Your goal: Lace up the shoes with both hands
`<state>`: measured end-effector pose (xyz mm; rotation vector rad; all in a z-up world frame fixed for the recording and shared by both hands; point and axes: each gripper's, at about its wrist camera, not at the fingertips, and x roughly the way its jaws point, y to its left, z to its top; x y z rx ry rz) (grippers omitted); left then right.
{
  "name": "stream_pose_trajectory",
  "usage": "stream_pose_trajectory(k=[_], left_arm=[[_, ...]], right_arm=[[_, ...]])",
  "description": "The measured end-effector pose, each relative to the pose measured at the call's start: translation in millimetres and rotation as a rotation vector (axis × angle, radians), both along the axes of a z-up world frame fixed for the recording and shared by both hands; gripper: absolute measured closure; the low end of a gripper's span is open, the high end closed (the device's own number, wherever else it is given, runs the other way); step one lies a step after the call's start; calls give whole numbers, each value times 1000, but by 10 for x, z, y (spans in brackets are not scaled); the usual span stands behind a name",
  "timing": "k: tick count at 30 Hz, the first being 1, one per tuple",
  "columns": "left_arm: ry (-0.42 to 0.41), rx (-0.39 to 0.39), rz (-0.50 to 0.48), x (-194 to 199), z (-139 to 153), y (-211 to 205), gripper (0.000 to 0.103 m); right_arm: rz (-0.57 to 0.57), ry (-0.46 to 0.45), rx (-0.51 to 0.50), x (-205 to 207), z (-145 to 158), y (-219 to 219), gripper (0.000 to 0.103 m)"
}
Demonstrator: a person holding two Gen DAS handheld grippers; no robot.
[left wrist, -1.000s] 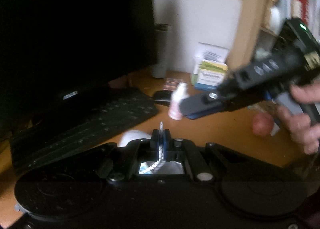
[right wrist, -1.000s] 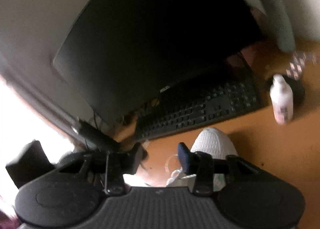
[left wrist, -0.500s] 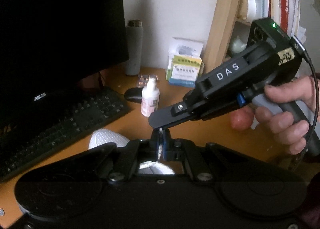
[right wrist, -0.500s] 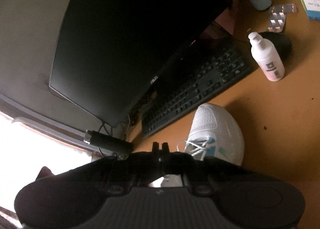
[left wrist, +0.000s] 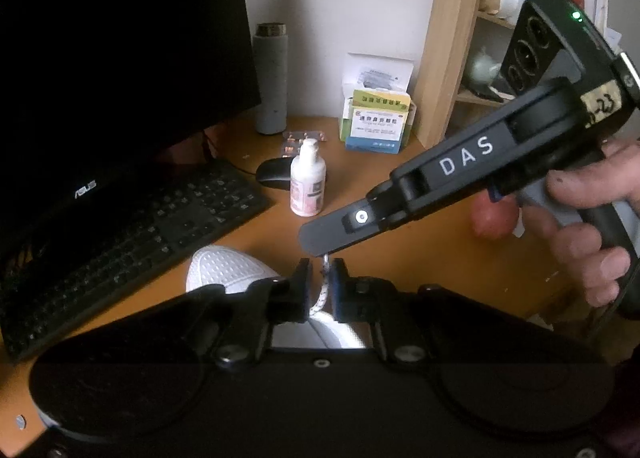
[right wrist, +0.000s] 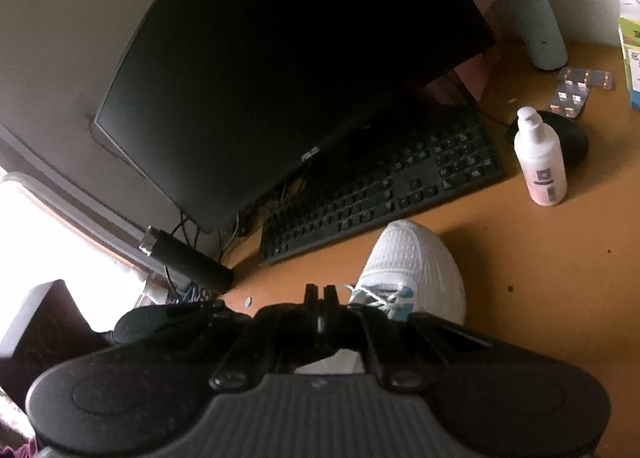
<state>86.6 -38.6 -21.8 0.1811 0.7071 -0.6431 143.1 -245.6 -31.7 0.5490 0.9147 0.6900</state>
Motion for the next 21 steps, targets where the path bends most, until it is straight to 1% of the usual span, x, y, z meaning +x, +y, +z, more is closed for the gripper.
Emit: stream_pose_trajectory(k=[4, 6, 7, 8, 9, 10, 11, 13, 14, 15, 16, 17, 18, 19, 21], left_arm=[[-5, -2, 15, 3, 14, 25, 103], [-21, 10, 31, 31, 33, 55, 103], [-42, 14, 63, 66, 64, 108, 103], [-70, 20, 108, 120, 108, 185, 103], [-91, 26, 139, 153, 140, 234, 103], [-147, 36, 211, 211, 208, 339, 103], [-182, 36, 254, 258, 257, 416, 103], [-217, 14, 306, 330, 308, 517, 103], [-219, -1, 311, 387, 310, 553, 103], [-214, -6, 299, 418, 292, 554, 103], [-219, -3, 274, 436, 232, 513, 103], [-208, 1, 228, 441, 141, 442, 103], [-178, 5, 172, 428, 31, 354, 103], [-154, 13, 135, 400, -62, 281, 103], [-113, 37, 81, 334, -227, 161, 103]], right_arm=[[3, -1, 5, -4, -3, 20, 100], [8, -3, 16, -10, 15, 21, 97], [-1, -9, 18, -19, 33, 5, 96], [-10, -14, 21, -28, 52, -11, 89], [-31, -28, 15, -47, 73, -45, 86], [-31, -43, -6, -65, 86, -68, 85], [-29, -58, -29, -82, 99, -90, 85], [27, -102, -169, -161, 81, -3, 85], [45, -109, -200, -182, 63, 35, 82], [77, -117, -249, -221, 21, 109, 80], [99, -120, -278, -247, -22, 180, 74], [120, -124, -305, -272, -65, 251, 74], [142, -127, -333, -297, -108, 322, 74], [155, -143, -362, -319, -175, 434, 74], [160, -153, -384, -325, -231, 456, 76]])
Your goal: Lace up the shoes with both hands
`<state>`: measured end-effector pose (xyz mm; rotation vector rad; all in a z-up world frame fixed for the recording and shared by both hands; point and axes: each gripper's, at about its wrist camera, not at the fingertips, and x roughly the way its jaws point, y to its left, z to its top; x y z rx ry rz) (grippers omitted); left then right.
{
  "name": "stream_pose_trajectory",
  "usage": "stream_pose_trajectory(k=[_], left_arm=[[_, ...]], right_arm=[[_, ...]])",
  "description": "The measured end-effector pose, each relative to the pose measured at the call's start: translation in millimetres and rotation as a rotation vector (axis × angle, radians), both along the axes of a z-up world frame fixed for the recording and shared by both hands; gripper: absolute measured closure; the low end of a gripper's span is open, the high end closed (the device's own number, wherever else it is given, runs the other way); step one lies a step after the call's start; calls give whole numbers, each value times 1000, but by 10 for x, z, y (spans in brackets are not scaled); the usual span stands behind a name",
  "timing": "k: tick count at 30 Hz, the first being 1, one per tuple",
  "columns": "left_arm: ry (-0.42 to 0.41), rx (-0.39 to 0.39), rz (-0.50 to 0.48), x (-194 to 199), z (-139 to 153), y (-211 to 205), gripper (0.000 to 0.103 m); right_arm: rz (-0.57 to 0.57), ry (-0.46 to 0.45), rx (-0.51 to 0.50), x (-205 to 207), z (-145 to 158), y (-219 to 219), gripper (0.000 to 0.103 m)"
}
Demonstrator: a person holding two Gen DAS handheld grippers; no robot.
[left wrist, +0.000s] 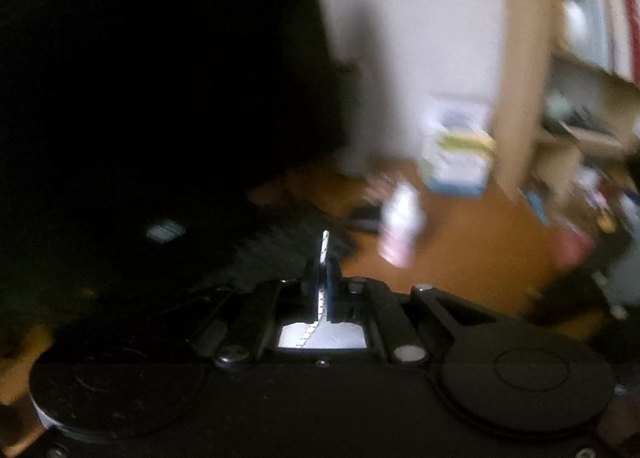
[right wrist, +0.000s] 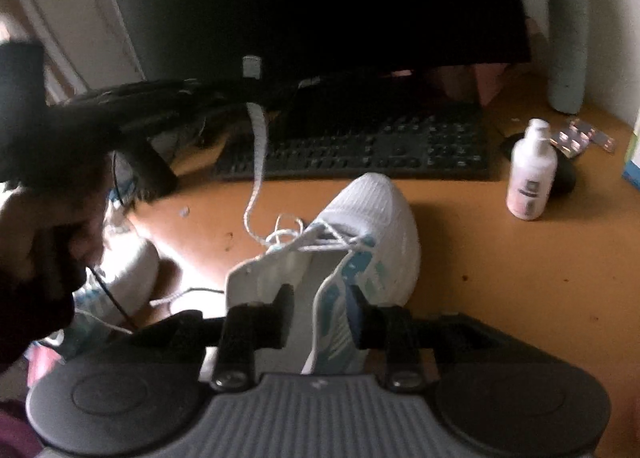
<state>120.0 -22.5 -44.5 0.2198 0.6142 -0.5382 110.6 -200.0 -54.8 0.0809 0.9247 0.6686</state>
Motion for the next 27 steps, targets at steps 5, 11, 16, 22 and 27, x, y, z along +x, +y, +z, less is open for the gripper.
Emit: stream_pose_trajectory(k=[5, 11, 16, 22, 27], left_arm=[[98, 99, -78, -171, -338, -158, 103], [120, 187, -109, -178, -400, -231, 103], [117, 237, -118, -162, -472, -345, 103], [130, 258, -134, -142, -527, -364, 103], [135, 255, -131, -126, -537, -382, 103]], right_arm=[[9, -3, -22, 21, -73, -24, 89], [-3, 18, 11, 36, -68, -81, 89], [-5, 36, 36, 34, -47, -105, 89], [-7, 37, 40, 36, -43, -98, 88], [-8, 39, 39, 34, -41, -98, 88]])
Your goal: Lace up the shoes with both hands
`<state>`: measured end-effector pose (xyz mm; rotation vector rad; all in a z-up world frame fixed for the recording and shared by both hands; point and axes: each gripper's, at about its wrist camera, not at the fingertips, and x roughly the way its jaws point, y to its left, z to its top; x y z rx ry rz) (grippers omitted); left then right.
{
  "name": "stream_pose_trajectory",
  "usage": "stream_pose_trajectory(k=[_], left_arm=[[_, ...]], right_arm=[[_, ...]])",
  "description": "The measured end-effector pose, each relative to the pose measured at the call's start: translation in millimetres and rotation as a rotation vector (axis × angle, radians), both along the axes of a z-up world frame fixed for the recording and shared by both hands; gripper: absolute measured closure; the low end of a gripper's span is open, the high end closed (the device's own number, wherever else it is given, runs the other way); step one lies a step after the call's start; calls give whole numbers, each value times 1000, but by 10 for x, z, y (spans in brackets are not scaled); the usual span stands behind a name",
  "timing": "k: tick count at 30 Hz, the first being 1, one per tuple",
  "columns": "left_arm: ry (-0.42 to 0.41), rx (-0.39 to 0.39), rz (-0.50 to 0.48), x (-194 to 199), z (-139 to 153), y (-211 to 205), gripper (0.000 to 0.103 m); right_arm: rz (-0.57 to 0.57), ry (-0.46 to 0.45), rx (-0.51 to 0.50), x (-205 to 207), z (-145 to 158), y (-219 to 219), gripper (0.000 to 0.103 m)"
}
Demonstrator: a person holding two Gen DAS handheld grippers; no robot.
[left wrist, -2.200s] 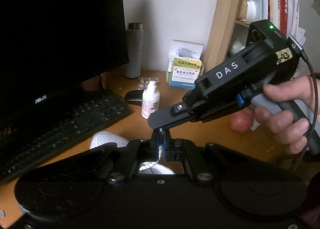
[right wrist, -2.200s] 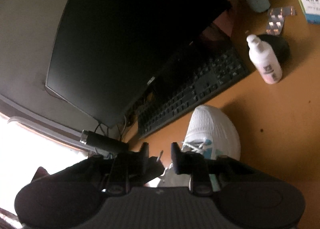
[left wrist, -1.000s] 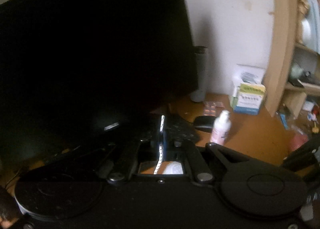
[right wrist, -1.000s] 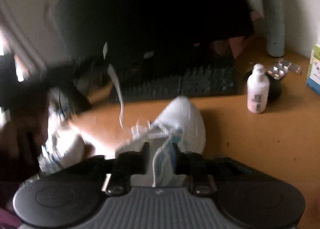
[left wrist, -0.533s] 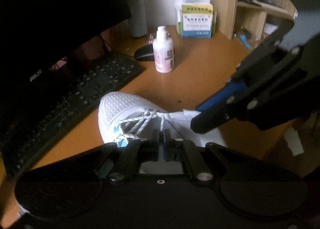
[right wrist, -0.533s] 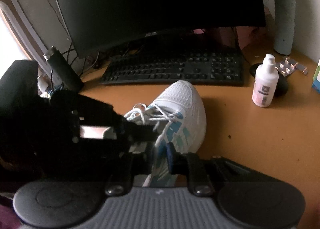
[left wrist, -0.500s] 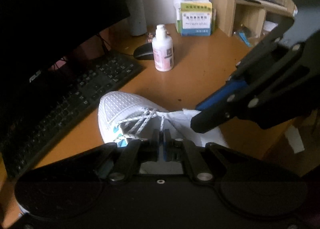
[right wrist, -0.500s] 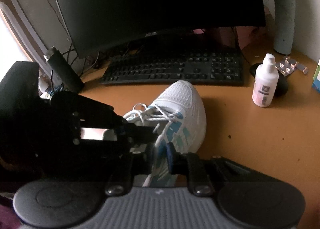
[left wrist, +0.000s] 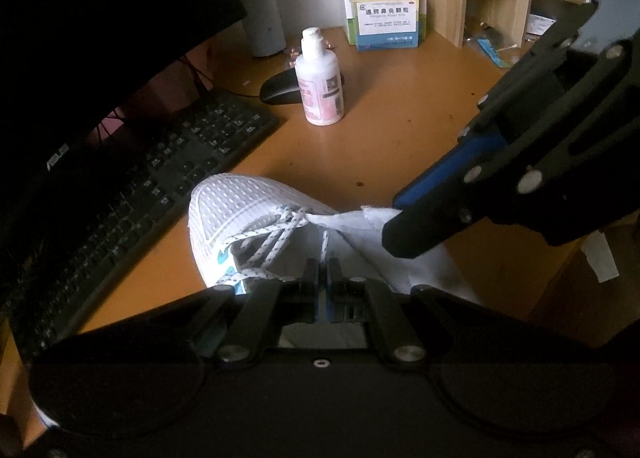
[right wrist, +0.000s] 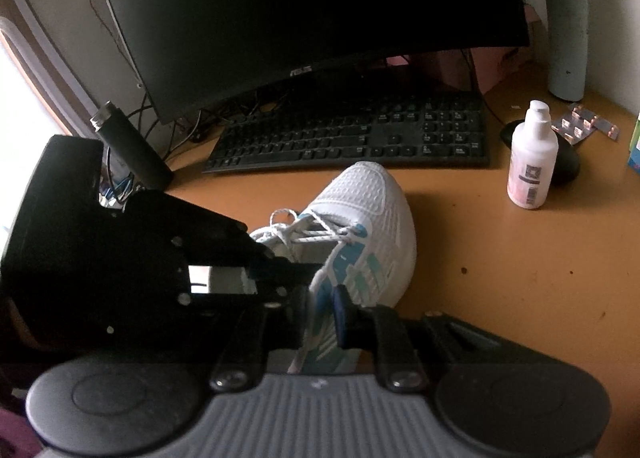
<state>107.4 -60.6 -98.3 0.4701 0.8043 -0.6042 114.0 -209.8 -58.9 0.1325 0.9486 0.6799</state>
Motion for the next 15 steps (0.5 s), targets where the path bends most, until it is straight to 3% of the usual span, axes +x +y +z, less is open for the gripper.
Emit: stream_pose_trajectory(k=[15], left_arm=[[-6, 6, 0, 44, 3, -46, 103]], right_arm=[[12, -2, -2, 6, -1, -18, 88]])
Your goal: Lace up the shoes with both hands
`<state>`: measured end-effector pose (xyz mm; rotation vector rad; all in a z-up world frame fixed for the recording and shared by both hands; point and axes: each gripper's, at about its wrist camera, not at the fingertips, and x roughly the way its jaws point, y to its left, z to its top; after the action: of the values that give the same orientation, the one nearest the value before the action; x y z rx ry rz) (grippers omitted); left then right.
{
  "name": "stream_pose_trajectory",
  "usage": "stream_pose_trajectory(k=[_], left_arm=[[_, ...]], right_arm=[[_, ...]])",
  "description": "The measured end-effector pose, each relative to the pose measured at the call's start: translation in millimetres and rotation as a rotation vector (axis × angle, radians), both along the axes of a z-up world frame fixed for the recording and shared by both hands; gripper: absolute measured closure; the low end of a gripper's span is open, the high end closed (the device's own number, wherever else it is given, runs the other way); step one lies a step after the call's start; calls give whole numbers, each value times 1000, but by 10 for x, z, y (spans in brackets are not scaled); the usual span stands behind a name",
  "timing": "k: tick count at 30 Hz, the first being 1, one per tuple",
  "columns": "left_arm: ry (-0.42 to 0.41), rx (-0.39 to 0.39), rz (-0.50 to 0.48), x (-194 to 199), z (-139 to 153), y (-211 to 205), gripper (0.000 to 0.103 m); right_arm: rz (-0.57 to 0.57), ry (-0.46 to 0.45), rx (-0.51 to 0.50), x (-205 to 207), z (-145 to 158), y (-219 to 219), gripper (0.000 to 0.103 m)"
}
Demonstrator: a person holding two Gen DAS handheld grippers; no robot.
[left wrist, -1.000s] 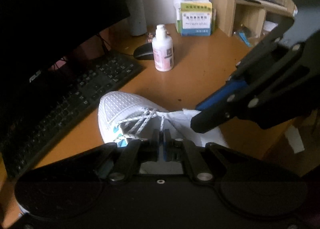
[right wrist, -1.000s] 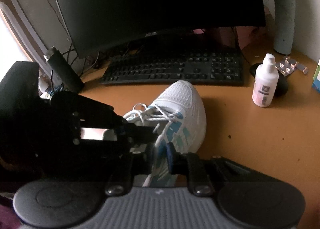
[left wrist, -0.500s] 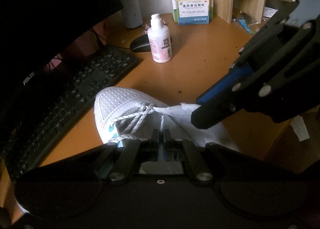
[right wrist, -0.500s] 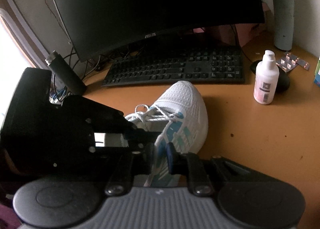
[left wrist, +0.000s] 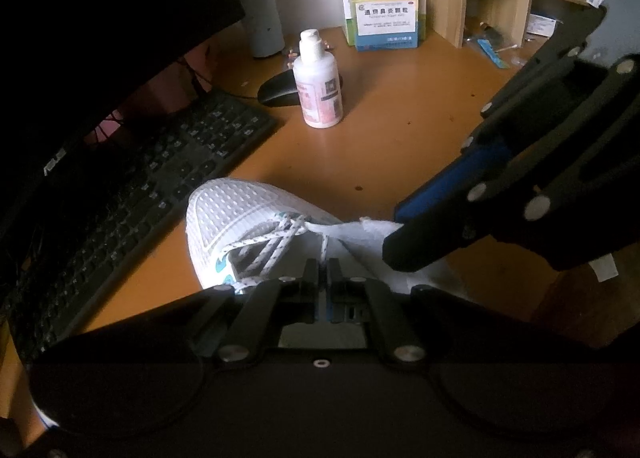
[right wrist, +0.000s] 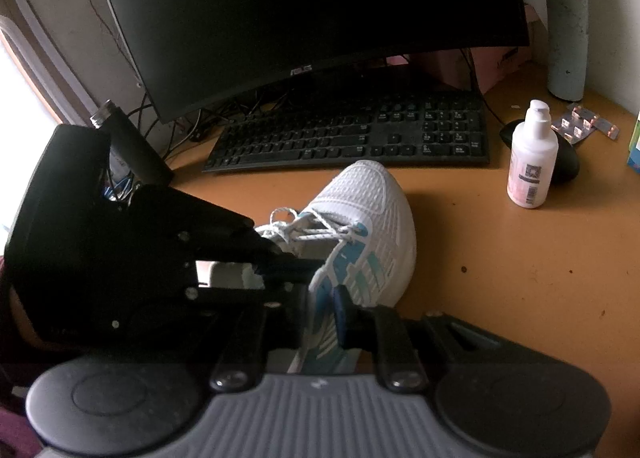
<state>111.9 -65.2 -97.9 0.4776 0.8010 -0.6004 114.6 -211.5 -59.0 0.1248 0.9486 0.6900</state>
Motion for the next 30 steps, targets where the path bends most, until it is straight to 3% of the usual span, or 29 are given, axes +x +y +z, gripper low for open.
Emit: stream_pose_trajectory(k=[9, 17, 30], left_arm=[[-34, -4, -25, 12, 35, -70, 103], [-37, -30, -3, 18, 47, -69, 102], [-47, -37, 3, -1, 89, -45, 103]], right_arm=[[-8, -3, 14, -28, 74, -35, 87], [-118, 11, 74, 154, 130, -205, 87], [-276, 243, 249, 519, -343, -242, 86]])
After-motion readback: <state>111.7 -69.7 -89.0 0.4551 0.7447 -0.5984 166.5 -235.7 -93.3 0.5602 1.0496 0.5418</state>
